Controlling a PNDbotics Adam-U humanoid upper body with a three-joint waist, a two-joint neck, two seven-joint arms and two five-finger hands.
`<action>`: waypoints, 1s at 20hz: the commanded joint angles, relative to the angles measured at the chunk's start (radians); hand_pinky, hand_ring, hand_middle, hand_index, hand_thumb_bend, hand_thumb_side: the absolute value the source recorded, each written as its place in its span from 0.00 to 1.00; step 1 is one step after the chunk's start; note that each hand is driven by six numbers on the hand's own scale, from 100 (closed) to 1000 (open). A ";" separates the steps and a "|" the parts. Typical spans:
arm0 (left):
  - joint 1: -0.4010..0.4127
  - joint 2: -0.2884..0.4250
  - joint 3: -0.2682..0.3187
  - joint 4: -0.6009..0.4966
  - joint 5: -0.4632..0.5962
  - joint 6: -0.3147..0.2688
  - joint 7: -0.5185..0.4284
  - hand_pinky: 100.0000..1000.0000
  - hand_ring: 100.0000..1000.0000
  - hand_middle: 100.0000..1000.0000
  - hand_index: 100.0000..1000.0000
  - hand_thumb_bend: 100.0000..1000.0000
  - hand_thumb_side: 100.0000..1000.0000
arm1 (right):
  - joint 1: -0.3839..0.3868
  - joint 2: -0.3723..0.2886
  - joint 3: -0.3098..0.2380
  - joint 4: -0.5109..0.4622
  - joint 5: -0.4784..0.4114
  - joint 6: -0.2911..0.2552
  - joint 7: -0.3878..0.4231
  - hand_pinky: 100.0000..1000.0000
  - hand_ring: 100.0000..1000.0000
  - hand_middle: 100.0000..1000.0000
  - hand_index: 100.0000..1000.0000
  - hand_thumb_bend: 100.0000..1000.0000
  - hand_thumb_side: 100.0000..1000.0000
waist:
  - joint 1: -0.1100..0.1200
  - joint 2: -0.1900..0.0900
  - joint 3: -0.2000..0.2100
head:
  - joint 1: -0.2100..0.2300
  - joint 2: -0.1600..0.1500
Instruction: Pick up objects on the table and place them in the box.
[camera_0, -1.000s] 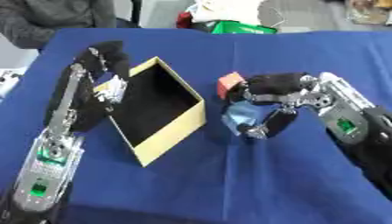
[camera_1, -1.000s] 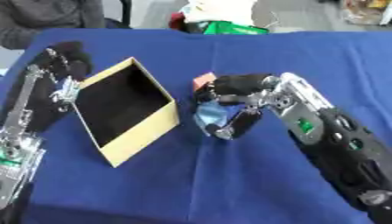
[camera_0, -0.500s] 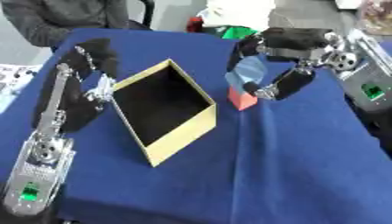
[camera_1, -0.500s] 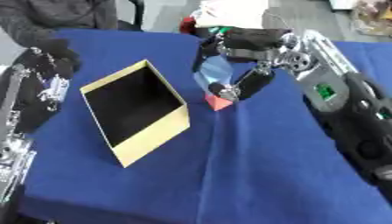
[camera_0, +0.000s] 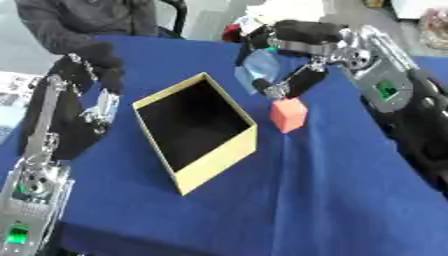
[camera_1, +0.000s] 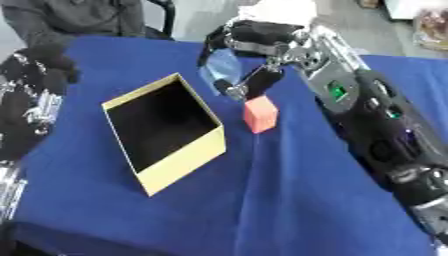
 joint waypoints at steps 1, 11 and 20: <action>-0.019 -0.003 -0.004 -0.027 0.007 -0.001 -0.007 0.63 0.61 0.57 0.79 0.12 0.47 | -0.021 0.033 0.009 0.031 0.023 -0.018 0.012 0.79 0.80 0.49 0.73 0.00 0.08 | 0.006 -0.011 0.005 | -0.017 -0.012; -0.025 -0.012 -0.007 -0.031 0.013 -0.001 -0.013 0.63 0.61 0.57 0.79 0.12 0.47 | -0.008 0.105 0.053 0.048 0.140 -0.097 0.023 0.84 0.89 0.92 1.00 0.19 0.43 | 0.014 -0.006 0.005 | -0.030 -0.009; -0.019 -0.006 -0.004 -0.029 0.009 -0.001 -0.011 0.63 0.61 0.57 0.79 0.13 0.47 | -0.008 0.053 0.035 -0.030 0.106 -0.078 -0.033 0.84 0.88 0.91 0.99 0.23 0.43 | 0.011 -0.013 -0.032 | -0.012 -0.004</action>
